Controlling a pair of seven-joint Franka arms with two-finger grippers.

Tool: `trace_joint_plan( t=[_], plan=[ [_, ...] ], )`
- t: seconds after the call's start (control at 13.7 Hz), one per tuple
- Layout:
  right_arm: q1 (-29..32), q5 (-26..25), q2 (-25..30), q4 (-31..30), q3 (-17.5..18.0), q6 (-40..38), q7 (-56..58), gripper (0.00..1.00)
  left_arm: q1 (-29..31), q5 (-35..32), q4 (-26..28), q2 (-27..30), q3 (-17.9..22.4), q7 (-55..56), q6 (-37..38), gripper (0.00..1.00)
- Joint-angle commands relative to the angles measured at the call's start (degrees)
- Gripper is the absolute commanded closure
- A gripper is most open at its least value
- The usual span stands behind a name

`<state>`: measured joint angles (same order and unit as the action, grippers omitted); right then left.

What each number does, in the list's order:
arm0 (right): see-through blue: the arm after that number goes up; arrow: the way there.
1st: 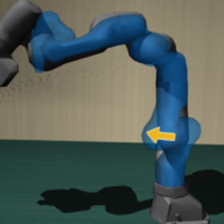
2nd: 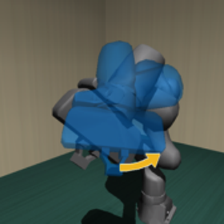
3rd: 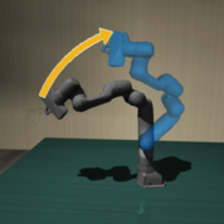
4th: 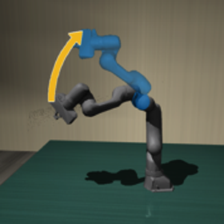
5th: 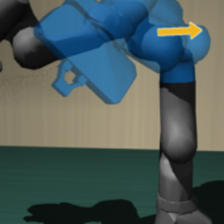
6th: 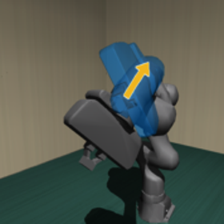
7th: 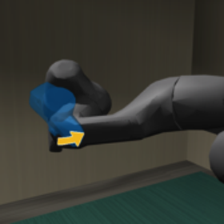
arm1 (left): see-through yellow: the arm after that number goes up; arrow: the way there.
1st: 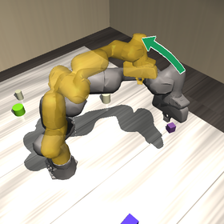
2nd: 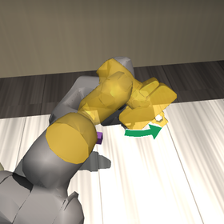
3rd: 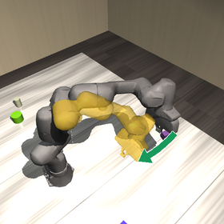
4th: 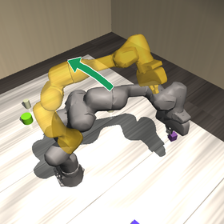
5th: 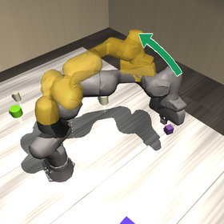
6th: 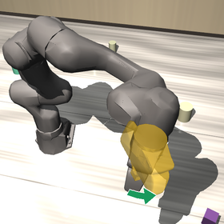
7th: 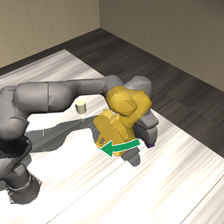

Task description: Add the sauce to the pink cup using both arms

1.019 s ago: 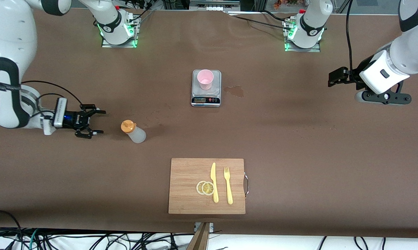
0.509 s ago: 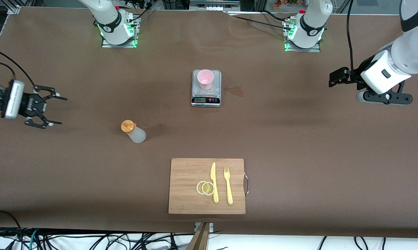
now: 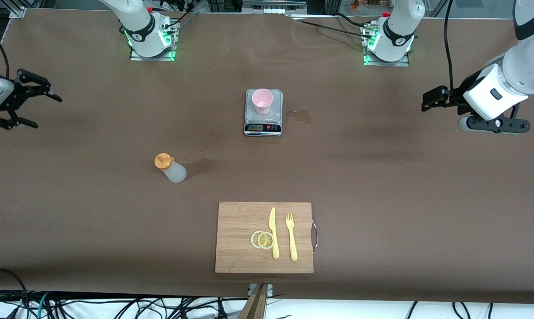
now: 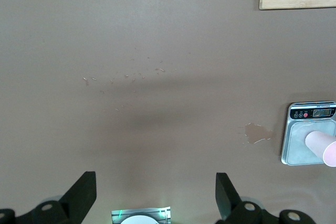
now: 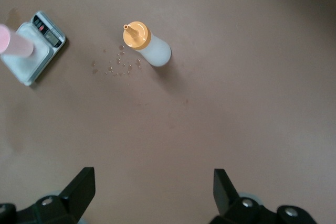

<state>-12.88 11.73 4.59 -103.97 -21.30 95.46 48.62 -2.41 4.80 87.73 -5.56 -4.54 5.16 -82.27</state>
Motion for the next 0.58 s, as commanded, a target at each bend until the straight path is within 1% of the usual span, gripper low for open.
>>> trace_joint_plan(
  t=[0.0, 0.07, 0.22, 0.36, 0.51],
  plan=[
    [-0.5, -5.3, 1.0, 5.9, 2.8, -5.7, -18.6, 0.00, 0.0, 0.6, -1.0, -0.1, 0.1, -0.3, 0.0, 0.00],
    [-0.9, -7.1, 0.9, 8.4, 3.7, -7.7, -24.2, 0.00, 0.0, 0.6, -1.0, 0.0, 0.1, -0.7, 0.0, 0.00],
    [-1.2, -11.2, 0.9, 9.9, 7.0, -8.8, -33.5, 0.00, 0.0, 0.6, -1.0, -0.1, 0.0, -0.5, 0.0, 0.00],
    [-1.2, -12.3, 1.2, 10.5, 8.5, -9.2, -36.7, 0.00, 0.0, 0.6, -1.0, -0.1, 0.0, -0.7, 0.0, 0.00],
    [-1.1, -12.1, 1.2, 11.8, 8.1, -9.1, -36.0, 0.00, 0.0, 0.7, -1.0, -0.1, 0.1, -0.9, 0.0, 0.00]
  ],
)
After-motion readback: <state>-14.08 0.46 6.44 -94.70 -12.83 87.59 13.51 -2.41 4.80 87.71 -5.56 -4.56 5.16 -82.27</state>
